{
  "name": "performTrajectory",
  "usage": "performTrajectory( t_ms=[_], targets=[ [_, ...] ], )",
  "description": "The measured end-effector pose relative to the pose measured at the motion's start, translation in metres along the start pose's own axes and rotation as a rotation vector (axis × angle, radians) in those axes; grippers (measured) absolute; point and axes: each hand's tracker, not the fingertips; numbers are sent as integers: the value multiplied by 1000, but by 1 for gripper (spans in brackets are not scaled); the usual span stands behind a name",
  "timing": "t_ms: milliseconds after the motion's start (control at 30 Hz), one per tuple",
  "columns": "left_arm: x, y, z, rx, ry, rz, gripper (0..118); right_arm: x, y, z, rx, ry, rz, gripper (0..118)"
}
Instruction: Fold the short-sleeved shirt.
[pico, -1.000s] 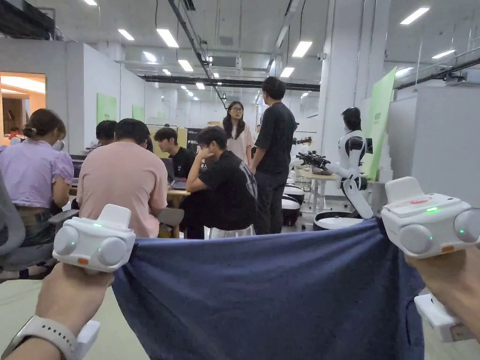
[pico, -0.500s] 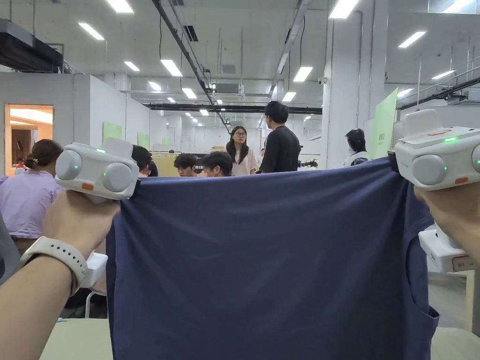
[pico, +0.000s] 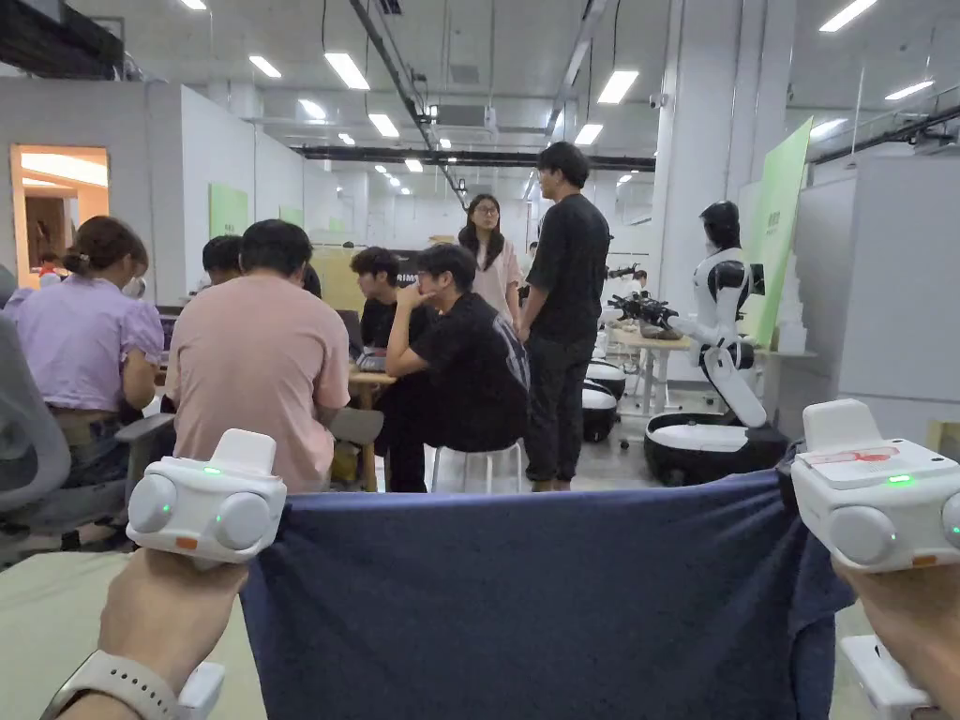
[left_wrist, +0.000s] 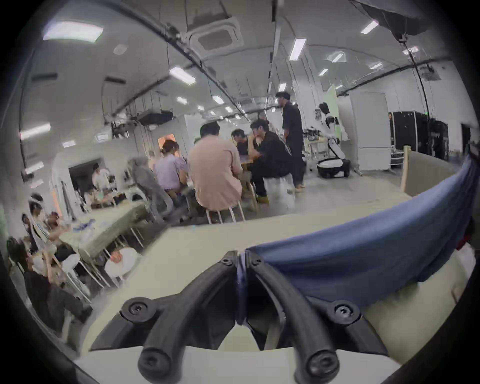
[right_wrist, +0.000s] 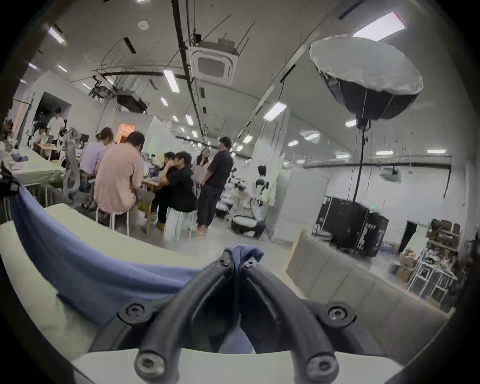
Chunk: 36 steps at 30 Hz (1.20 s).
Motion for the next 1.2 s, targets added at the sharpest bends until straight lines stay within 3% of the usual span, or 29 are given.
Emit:
performTrajectory(
  t_ms=[133,400,533,700,767,800,833,900,933,1100,1133,1167,1200],
  targets=[
    [-8,-64,33,-84,-46,-22,3,1,-58,39,-137,74,-66,2],
    [-14,-215,103,-246,-123,-101,3,-29,-195,130,-340,172,34,3],
    [-14,-284,109,-376,-139,-75,3,-54,-267,153,-493,231,35,3],
    [-15,-323,107,-438,-146,-36,3,-65,-315,162,-594,241,21,3],
    [-19,-323,109,-444,-194,27,13,-64,-315,162,-622,245,10,5],
    [-21,-320,112,-424,-214,56,28,-64,-311,162,-632,246,6,10],
    [-22,-316,116,-401,-223,71,63,-60,-300,168,-631,244,3,31],
    [-17,-303,124,-298,-182,56,114,-65,-281,176,-561,248,14,93],
    [-13,-294,131,-233,-198,67,118,-70,-269,182,-496,259,2,118],
    [34,-258,158,-77,-250,69,112,-96,-222,208,-331,364,-174,116],
    [43,-256,162,-48,-264,59,103,-101,-219,212,-311,380,-189,113],
    [51,-256,168,-37,-289,52,88,-107,-218,216,-302,388,-197,102],
    [56,-254,170,-53,-302,51,64,-112,-217,218,-310,391,-204,75]
  ],
)
